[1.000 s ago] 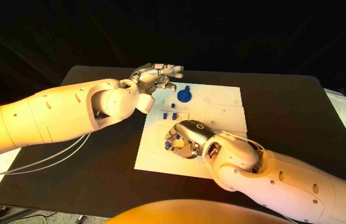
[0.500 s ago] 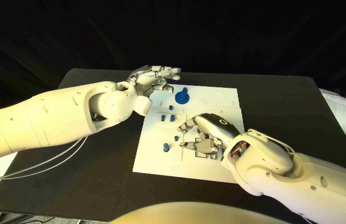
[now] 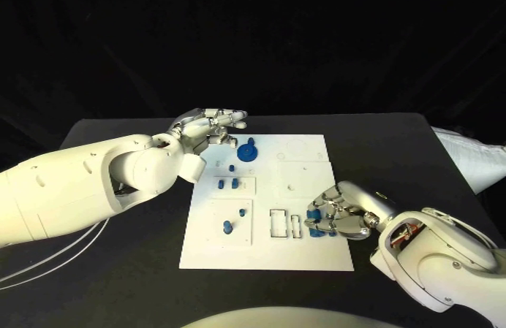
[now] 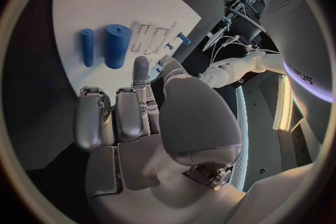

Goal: Assemble the parts on the task board

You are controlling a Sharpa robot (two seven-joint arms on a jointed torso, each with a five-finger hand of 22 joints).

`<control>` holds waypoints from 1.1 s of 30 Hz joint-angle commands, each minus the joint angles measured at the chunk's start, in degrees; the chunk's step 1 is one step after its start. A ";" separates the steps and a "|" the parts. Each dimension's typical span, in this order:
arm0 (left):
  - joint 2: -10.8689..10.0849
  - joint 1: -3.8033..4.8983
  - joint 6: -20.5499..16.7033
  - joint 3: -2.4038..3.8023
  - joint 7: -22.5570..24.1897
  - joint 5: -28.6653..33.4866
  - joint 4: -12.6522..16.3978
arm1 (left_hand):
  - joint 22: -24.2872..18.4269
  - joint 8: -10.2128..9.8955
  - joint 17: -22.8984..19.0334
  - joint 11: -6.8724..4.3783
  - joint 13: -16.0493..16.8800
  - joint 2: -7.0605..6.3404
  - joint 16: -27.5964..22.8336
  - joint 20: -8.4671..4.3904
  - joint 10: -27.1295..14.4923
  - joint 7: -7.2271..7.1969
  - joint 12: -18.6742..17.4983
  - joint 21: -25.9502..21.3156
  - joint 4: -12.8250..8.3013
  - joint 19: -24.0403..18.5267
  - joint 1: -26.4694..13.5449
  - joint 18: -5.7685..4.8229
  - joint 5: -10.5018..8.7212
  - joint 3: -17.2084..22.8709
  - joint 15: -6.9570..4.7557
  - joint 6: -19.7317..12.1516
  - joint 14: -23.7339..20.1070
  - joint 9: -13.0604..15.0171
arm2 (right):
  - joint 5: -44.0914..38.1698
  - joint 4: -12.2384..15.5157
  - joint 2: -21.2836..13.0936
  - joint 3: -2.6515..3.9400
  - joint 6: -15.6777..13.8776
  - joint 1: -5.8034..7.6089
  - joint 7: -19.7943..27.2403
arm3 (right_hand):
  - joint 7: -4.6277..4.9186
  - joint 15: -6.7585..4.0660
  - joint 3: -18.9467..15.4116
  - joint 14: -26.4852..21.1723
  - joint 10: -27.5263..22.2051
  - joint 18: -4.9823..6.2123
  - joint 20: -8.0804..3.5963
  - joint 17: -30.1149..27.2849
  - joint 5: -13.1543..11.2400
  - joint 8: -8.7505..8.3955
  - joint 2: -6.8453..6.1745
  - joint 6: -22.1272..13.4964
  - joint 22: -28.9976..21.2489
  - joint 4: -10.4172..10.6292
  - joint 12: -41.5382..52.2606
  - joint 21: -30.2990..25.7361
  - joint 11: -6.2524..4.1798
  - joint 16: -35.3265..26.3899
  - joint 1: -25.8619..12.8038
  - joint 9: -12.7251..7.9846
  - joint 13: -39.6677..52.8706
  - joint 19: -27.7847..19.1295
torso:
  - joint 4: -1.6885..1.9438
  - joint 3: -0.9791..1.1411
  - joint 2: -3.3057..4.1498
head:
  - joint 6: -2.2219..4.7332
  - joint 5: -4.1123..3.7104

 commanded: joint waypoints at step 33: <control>-0.25 -0.01 1.84 -0.39 0.25 -0.38 0.03 | -0.06 0.38 -0.16 0.04 0.09 -0.11 -0.08 0.09 -0.43 -0.17 0.19 -0.24 -0.03 0.39 0.60 0.64 -0.19 -0.33 0.30 -0.30 -0.30 -0.06 | -6.79 -2.69 3.28 0.06 4.36 -1.47 -15.34 | -0.42 -0.01 -8.82 3.17 1.95 -1.34 0.28 7.52 0.84 4.14 3.85 -1.15 4.31 3.22 24.35 2.88 0.32 5.64 -1.70 0.85 31.20 1.78 | -0.10 -0.07 0.00 | -0.61 -0.88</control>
